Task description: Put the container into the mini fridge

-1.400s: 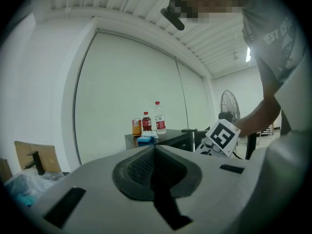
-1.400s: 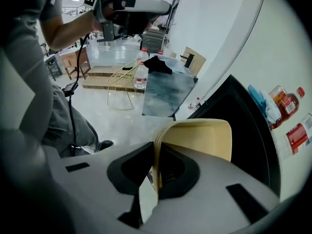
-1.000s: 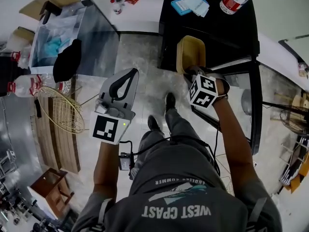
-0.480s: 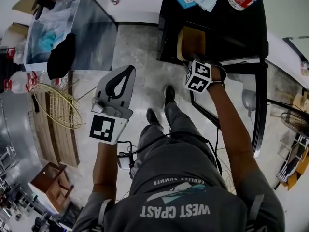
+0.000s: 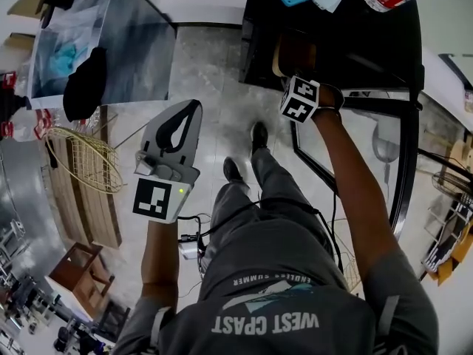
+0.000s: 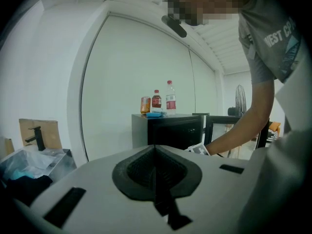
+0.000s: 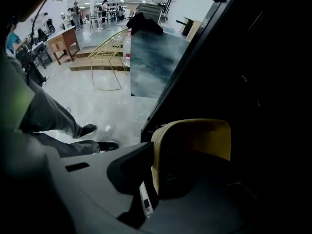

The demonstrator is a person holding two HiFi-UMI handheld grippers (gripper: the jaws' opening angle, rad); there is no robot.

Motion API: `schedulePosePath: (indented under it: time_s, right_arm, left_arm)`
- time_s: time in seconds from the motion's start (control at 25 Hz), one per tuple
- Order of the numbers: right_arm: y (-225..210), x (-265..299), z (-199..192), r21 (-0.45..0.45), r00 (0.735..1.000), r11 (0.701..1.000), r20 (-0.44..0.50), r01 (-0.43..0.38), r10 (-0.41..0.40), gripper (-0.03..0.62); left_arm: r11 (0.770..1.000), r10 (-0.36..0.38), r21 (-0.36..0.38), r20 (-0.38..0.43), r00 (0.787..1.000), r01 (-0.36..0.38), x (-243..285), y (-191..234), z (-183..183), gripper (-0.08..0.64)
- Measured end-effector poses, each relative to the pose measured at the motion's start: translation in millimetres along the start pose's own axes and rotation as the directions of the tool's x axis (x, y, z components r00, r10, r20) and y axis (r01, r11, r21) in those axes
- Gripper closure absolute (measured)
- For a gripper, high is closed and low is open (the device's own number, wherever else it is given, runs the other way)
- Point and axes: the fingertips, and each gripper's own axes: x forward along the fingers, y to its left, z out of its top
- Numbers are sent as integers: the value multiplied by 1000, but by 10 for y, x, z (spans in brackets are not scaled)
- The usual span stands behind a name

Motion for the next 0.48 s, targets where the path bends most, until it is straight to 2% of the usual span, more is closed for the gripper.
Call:
schedulePosePath:
  time_s: [0.28, 0.48]
  right_arm:
    - [-117, 308, -70, 4, 999, 1000, -29, 22, -22, 548]
    - [-222, 491, -151, -5, 997, 997, -33, 73, -73, 546]
  left_arm:
    - [1000, 5, -21, -25, 1000, -6, 70, 42, -155, 545]
    - [999, 7, -31, -46, 999, -8, 110, 49, -253, 545]
